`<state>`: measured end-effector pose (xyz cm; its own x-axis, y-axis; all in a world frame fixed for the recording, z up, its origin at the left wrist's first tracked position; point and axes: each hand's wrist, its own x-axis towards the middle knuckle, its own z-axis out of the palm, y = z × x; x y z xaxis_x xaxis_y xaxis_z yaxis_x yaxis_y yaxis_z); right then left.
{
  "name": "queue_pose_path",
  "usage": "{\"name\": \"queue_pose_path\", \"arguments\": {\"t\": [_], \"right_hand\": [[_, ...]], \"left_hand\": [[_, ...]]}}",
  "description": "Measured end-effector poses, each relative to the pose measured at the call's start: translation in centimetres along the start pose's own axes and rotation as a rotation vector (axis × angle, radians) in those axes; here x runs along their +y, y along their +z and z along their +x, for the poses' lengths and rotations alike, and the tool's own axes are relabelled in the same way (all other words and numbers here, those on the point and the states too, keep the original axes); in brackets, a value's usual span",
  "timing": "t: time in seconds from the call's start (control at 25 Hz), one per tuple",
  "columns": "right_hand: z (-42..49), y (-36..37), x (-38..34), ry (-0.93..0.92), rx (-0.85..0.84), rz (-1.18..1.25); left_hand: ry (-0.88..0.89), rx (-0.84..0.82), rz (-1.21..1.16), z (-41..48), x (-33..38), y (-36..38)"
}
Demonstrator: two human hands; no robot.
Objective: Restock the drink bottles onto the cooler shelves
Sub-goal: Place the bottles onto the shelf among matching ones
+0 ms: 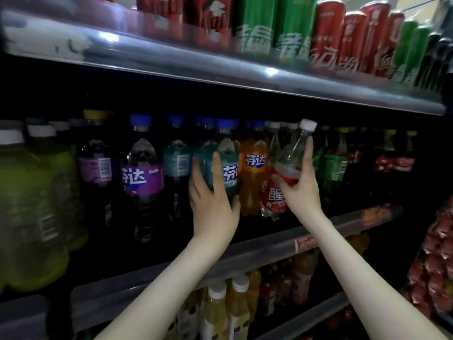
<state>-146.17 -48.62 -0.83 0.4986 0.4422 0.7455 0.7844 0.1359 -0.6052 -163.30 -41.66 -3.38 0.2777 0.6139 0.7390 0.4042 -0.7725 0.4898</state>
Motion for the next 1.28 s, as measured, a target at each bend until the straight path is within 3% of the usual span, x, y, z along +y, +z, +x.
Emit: {"name": "queue_pose_path", "arguments": {"t": [0.16,0.44,0.68,0.84,0.96,1.04,1.28], "right_hand": [[2.4,-0.3,3.2,0.012,-0.207,0.035],[5.1,-1.3,6.5,-0.025,-0.481,0.195],[3.7,-0.8,7.5,-0.06,-0.415,0.238],[2.1,-0.5,6.8,-0.087,-0.277,0.055],[0.0,-0.1,5.9,-0.247,-0.063,-0.035],[-2.3,0.4,5.2,-0.346,-0.029,0.016],[-12.8,3.8,1.4,-0.538,-0.441,0.233]], "left_hand": [[0.015,0.115,0.024,0.0,0.4,1.9],[0.072,0.159,0.1,0.7,1.0,4.0],[-0.036,0.294,0.09,0.5,1.1,4.5],[-0.084,0.243,0.113,-0.2,1.6,4.8],[-0.11,0.249,0.183,-1.1,1.8,4.5],[-0.102,0.274,0.24,-2.7,1.8,3.9],[0.039,0.263,0.191,-13.8,-1.2,-1.0]]}}
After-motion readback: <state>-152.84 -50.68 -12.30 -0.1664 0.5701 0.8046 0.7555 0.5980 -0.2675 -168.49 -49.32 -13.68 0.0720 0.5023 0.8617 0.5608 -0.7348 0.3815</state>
